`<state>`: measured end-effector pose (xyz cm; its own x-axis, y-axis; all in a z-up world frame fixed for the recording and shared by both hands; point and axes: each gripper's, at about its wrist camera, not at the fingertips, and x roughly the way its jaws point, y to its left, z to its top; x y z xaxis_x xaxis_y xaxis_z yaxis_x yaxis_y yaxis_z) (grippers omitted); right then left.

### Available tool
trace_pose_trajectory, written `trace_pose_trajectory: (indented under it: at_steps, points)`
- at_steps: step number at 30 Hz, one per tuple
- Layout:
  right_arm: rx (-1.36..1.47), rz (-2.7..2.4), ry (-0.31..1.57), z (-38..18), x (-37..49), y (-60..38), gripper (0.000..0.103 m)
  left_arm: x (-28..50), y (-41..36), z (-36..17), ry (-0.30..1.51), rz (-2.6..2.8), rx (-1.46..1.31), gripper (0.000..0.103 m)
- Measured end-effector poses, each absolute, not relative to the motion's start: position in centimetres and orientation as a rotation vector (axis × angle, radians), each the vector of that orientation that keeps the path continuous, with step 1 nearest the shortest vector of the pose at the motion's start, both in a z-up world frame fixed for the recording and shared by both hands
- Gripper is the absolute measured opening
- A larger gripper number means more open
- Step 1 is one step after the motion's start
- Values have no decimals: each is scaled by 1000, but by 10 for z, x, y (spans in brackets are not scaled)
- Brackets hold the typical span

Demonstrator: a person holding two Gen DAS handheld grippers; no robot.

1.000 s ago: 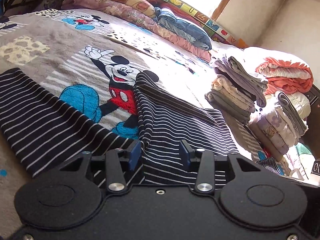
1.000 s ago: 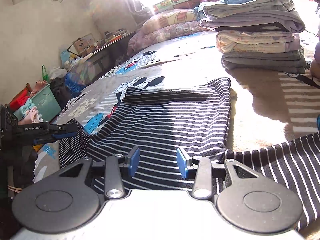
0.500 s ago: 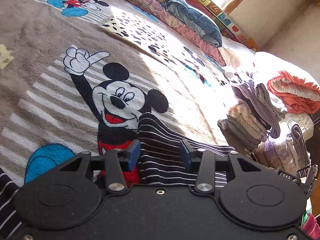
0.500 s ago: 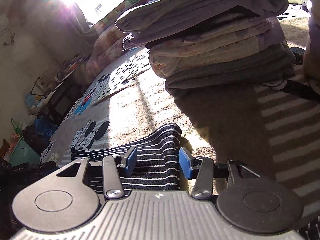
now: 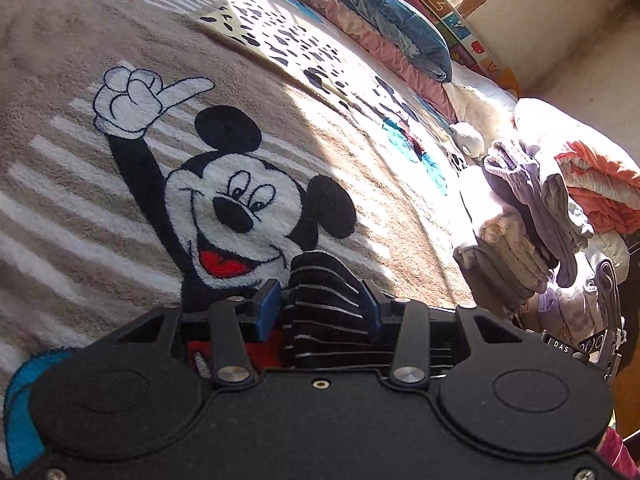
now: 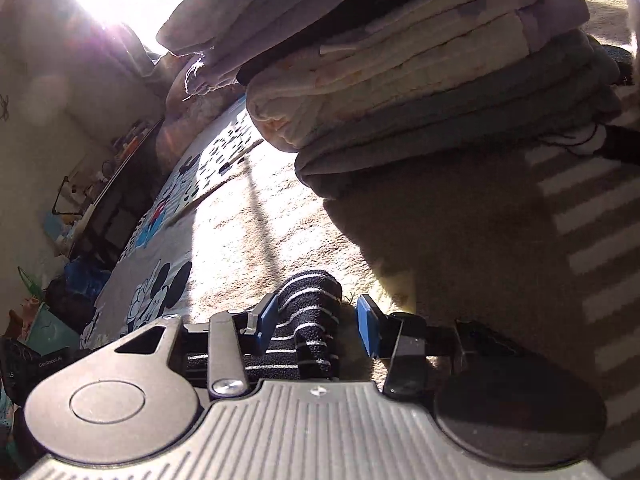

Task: Fold clothes

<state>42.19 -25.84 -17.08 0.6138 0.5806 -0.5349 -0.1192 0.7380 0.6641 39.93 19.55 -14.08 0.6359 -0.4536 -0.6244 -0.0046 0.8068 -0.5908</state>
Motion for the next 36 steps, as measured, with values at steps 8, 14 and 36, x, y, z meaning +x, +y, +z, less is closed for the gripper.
trace_pose_trajectory:
  at_steps: [8,14,36]
  points:
    - [716,446,557,-149,392,-282,8,397,205,-128,736,-370,-663,4]
    - [707,426,585,-162,398,-286,8,401,215,-146,740,-391,-795,4]
    - [356,430,698,-129,406,-247,42,379,210,-125,693,-279,-633,36]
